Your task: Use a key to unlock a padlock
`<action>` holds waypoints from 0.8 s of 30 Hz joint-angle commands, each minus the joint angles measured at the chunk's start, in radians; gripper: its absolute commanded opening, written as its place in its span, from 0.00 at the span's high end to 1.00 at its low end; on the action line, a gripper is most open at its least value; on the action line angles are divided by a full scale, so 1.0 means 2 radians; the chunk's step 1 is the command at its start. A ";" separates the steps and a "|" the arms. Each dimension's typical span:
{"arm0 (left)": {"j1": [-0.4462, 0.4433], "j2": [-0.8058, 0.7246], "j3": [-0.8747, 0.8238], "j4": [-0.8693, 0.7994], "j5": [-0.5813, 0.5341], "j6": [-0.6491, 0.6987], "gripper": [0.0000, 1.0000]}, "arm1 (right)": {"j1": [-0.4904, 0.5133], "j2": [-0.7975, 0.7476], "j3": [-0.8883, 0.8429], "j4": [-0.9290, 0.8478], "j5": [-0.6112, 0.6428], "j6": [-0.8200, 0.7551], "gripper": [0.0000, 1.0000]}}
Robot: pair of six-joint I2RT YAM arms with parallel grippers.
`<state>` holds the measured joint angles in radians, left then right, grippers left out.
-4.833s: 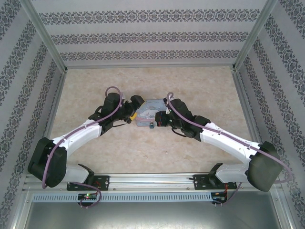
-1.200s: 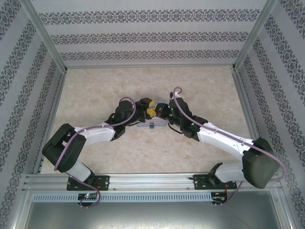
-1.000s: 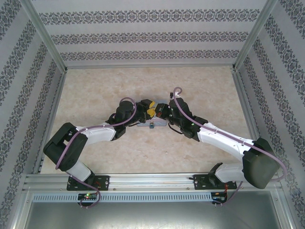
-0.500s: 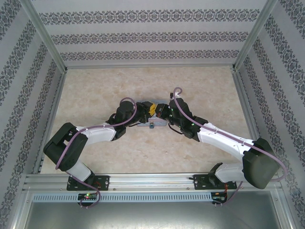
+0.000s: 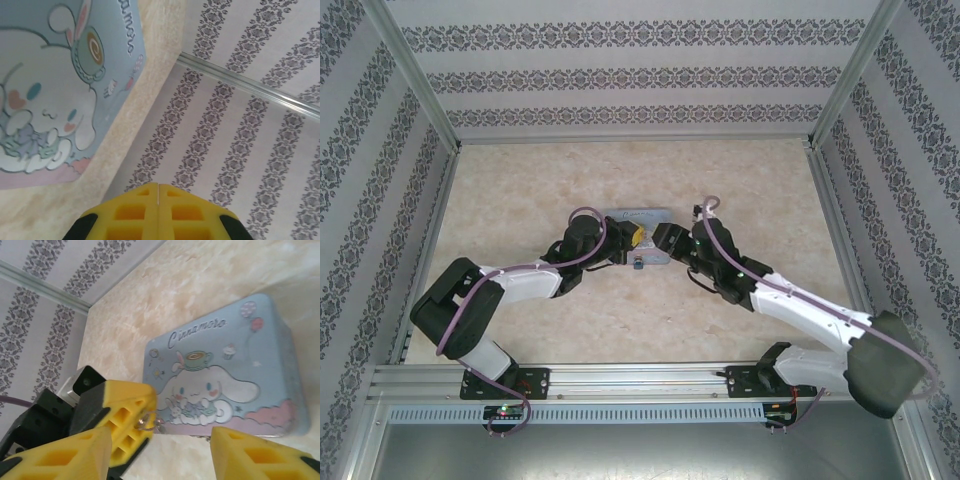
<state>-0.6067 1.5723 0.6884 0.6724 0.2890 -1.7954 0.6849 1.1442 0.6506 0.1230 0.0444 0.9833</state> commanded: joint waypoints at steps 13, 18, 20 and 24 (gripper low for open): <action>0.034 -0.066 0.118 -0.140 0.067 0.473 1.00 | -0.052 -0.087 -0.057 0.049 -0.090 0.009 0.40; 0.034 -0.076 0.116 -0.086 0.082 0.478 1.00 | -0.053 -0.058 -0.039 0.122 -0.120 0.021 0.44; 0.034 -0.080 0.114 -0.080 0.081 0.479 1.00 | -0.053 -0.048 -0.032 0.148 -0.128 0.023 0.45; 0.034 -0.093 0.109 -0.073 0.069 0.482 1.00 | -0.054 -0.025 -0.019 0.203 -0.139 0.039 0.50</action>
<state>-0.5465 1.4334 0.9112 0.4553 0.4294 -0.8776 0.5903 1.0733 0.5747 0.3801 -0.1913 1.0271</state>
